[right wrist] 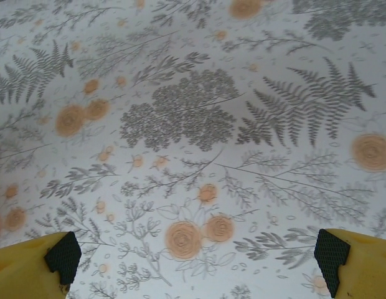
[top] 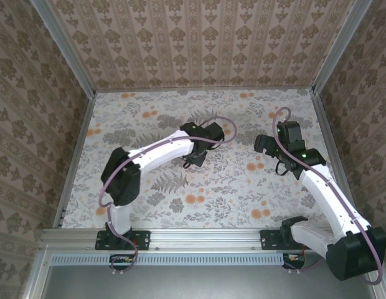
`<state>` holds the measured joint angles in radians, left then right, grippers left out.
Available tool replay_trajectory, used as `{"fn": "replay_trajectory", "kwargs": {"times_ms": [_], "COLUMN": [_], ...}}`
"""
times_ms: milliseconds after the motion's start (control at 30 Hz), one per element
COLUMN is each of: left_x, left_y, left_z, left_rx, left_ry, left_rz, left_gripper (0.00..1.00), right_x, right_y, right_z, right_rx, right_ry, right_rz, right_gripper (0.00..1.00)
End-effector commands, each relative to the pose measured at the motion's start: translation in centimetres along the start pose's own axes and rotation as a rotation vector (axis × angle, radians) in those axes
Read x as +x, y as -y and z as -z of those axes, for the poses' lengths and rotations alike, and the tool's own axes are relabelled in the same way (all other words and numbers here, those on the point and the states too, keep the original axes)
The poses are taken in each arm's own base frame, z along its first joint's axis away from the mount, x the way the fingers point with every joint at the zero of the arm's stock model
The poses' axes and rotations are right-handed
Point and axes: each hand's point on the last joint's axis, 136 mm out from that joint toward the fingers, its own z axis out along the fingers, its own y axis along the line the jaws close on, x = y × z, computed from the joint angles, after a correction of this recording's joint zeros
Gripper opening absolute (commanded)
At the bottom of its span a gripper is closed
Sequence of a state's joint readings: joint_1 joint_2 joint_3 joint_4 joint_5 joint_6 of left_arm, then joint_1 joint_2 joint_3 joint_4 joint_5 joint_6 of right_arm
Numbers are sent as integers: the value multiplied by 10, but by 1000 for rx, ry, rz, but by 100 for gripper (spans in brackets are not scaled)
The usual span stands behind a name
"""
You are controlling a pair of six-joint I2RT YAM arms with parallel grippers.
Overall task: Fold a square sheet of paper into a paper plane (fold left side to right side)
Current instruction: Turn over the paper at the center of the table.
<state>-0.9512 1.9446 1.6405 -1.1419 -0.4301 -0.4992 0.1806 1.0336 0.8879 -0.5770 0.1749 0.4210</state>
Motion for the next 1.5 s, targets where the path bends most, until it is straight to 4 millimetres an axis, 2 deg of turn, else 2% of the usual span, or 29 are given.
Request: {"fn": "replay_trajectory", "kwargs": {"times_ms": [0,133,200,267,433,567,767,933,1100,1233,1333,1467], "left_x": [9,16,17,15,7,4,-4,-16,-35,-43,-44,-36], "left_y": [-27,-4,9,20,57,78,94,103,104,84,60,29], "left_z": [1,-25,-32,-35,-39,-43,-36,-18,11,25,25,9], "left_rx": [-243,-226,-195,-149,45,173,322,468,627,709,762,809], "left_ry": [-47,-145,-168,-174,-179,-199,-184,-124,-35,28,55,57], "left_rz": [5,-14,-19,-25,-25,-17,-11,14,52,135,230,351], "left_gripper": [0,0,0,0,13,18,29,42,53,56,57,59], "right_x": [6,10,10,11,18,24,39,47,57,60,64,68], "right_y": [21,22,21,20,17,11,-4,-16,-29,-51,-73,-105], "right_z": [3,1,0,-1,-7,-14,-26,-36,-42,-47,-51,-59], "right_rx": [94,90,87,81,64,36,-40,-99,-163,-279,-386,-472], "right_ry": [3,-5,-8,-14,-43,-80,-158,-213,-271,-295,-317,-344], "right_rz": [21,18,19,18,22,16,12,8,3,-34,-75,-79], "right_gripper": [100,100,100,100,100,100,100,100,99,91,82,73]}}
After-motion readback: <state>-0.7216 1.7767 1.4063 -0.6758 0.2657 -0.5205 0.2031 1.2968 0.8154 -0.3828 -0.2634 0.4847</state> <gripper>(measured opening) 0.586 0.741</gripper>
